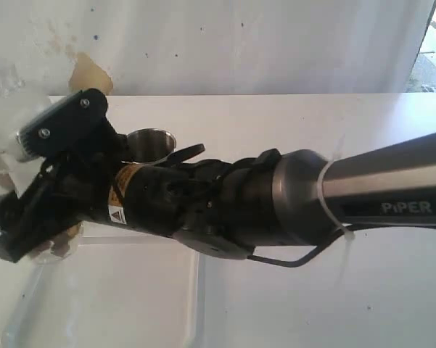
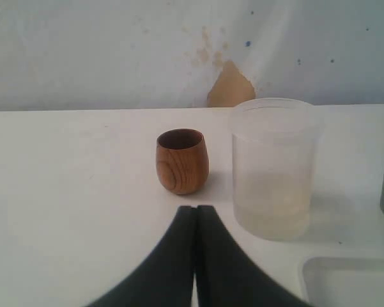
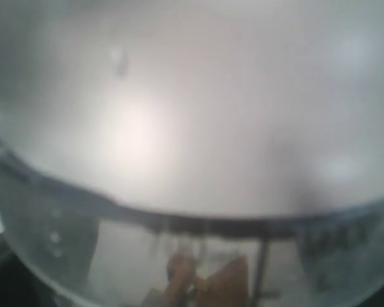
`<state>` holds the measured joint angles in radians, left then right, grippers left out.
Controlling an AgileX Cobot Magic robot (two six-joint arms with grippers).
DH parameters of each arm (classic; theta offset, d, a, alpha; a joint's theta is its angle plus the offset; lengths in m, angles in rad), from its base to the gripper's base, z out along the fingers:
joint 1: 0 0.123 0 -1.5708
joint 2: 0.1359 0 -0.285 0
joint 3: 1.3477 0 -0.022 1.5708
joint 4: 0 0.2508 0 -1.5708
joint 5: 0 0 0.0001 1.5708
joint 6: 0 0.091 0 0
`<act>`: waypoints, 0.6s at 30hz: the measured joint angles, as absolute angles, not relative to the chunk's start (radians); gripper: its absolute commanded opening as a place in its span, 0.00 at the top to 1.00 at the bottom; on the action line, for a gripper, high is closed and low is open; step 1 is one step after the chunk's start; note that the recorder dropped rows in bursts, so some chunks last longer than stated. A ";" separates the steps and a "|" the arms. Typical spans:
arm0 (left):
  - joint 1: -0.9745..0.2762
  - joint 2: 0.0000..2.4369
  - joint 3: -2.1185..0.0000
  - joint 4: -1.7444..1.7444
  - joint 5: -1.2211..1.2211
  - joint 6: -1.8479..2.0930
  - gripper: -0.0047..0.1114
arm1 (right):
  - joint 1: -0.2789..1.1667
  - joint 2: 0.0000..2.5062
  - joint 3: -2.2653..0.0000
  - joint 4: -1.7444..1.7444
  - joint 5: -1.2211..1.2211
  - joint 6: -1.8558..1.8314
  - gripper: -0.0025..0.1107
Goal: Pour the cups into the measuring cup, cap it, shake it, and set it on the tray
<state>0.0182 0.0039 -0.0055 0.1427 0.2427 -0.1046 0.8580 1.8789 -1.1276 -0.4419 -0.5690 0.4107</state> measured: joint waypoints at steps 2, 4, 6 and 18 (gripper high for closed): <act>0.018 0.004 -0.006 0.143 0.243 -0.105 0.96 | 0.858 1.879 -1.104 -0.466 -0.569 0.411 0.98; 0.018 0.004 -0.006 0.143 0.243 -0.105 0.96 | 0.852 1.879 -1.080 -0.478 -0.581 0.409 0.98; 0.018 0.004 -0.006 0.143 0.243 -0.105 0.96 | 0.837 1.879 -1.046 -0.481 -0.640 0.384 0.98; 0.018 0.004 -0.006 0.143 0.243 -0.105 0.96 | 0.795 2.017 -0.995 -0.490 -0.868 0.249 0.98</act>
<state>0.0182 0.0039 -0.0055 0.1427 0.2427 -0.1046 0.7950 2.0169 -0.9945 -0.4901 -0.8684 0.2493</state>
